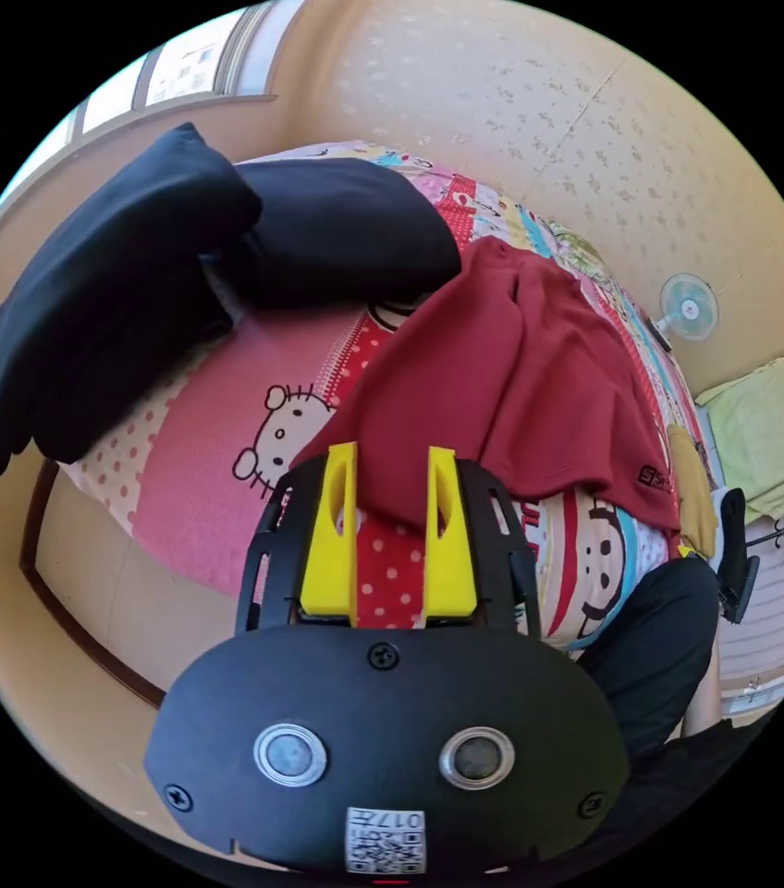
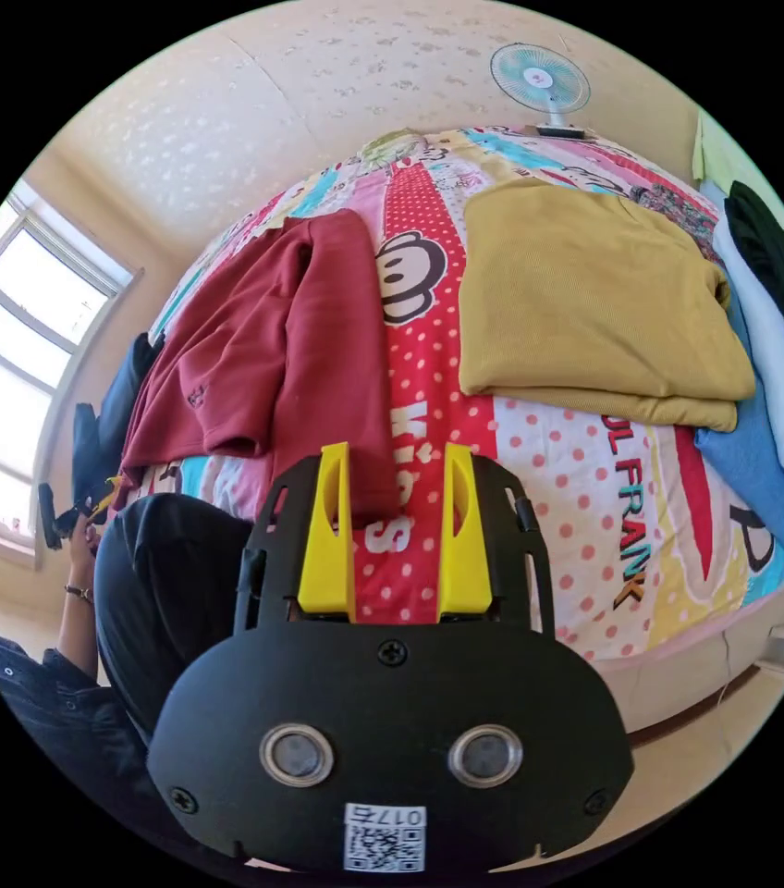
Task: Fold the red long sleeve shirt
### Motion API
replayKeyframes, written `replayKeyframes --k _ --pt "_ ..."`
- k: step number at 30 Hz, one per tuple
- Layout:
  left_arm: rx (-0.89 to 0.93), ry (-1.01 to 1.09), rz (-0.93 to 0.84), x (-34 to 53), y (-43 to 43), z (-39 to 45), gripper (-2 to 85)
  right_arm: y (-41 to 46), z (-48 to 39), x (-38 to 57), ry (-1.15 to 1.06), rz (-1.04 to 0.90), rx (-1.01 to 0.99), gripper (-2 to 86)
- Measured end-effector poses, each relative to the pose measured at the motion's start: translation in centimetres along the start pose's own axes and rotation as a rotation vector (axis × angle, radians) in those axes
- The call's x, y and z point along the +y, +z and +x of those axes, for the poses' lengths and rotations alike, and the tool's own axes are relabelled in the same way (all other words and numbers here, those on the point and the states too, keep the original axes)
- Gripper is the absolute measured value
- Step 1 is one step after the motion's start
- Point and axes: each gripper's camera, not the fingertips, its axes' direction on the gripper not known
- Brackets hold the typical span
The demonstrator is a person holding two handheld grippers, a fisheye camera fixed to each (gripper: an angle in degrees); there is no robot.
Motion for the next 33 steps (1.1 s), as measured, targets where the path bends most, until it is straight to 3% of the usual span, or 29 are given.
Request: replayKeyframes --k 5,8,11,15,18,20,25,30,33 --pt "-0.065 0.179 -0.258 -5.7 -1.1 2.5 4.0 -1.4 -4.8 -4.4 -0.269 -0.153 0.118 5.3" --pt "-0.066 0.216 -0.148 -9.2 -9.4 2.5 1.6 -7.4 -6.4 -7.7 -0.374 -0.086 0.206 3.4" --pt "-0.020 0.200 0.039 -12.7 -18.5 -0.2 1.3 -16.7 -3.6 -12.5 -0.312 0.066 0.256 2.9" --pt "-0.078 0.015 0.057 -15.2 -22.2 -6.6 2.3 -26.6 4.4 -17.4 -0.029 0.188 0.354 3.3" --pt "0.010 -0.106 0.052 -12.3 -21.9 -9.6 11.7 -31.5 8.1 -14.8 0.148 0.321 0.193 4.3" --pt "0.185 -0.101 0.059 -8.6 -19.5 -9.0 14.0 -31.2 7.8 -12.6 0.166 0.348 0.083 5.3" --pt "0.402 -0.001 -0.176 -7.4 -11.6 -4.1 14.5 -20.3 0.7 -11.4 -0.015 -0.001 -0.181 10.4" --pt "0.397 0.023 -0.216 -12.2 -10.9 -1.9 16.2 -15.1 -5.2 -15.3 -0.082 -0.226 -0.281 14.2" --pt "0.386 0.015 -0.383 -14.0 -7.7 -1.4 16.5 -12.6 -7.1 -16.6 -0.067 -0.393 -0.210 14.3"
